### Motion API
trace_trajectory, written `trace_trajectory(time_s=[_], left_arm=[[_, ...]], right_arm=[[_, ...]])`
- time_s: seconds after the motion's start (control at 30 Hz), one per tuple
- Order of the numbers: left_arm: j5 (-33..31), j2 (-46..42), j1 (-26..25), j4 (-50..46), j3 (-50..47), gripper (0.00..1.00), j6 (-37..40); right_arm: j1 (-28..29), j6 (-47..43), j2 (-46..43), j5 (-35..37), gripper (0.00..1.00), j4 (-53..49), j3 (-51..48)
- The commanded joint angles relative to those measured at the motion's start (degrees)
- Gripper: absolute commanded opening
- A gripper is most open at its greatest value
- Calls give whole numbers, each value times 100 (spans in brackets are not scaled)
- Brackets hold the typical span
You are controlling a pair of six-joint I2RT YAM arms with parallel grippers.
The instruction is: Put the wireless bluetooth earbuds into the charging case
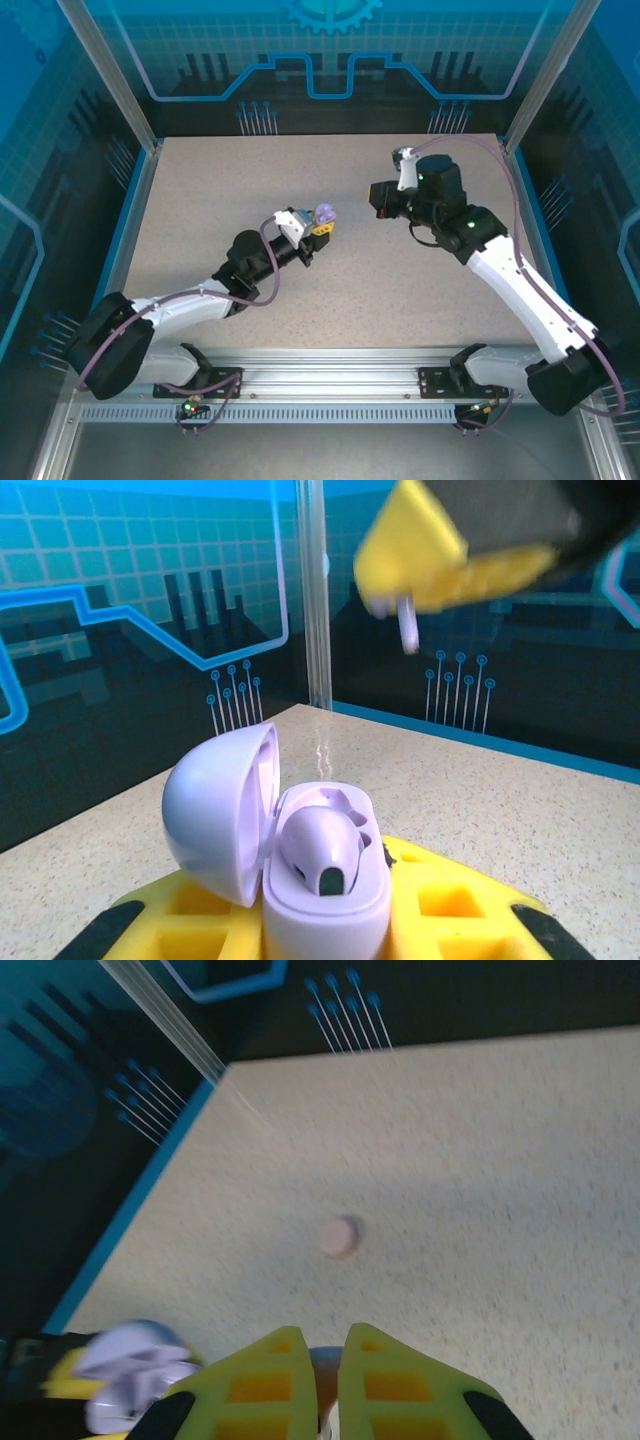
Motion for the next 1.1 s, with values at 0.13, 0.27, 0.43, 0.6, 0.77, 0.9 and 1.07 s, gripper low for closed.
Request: trace_trajectory(time_s=[0.13,0.27,0.43,0.6,0.77,0.9,1.07], left_arm=[[376,126,-12,444,594,0,846],[491,170,-5,305,943,0,1119],[584,307,-8,265,1220,0,1144],[598,368,-9,249,1316,0,1043],[592,332,-10,223,1312,0,971],[598,280,-17,197,1283,0,927],[579,250,-20,187,1271,0,898]], right_arm=[[-72,-235,-510,-471,8,716,92],[-59,-226,-654,-632,8,1055,-19],[10,-222,-770,-790,8,1579,-275],[208,-251,-825,-708,8,1981,-567],[397,-227,-644,-673,8,2080,-593],[517,-228,-495,-664,8,2106,-539],[625,-272,-361,-647,8,2088,-501]])
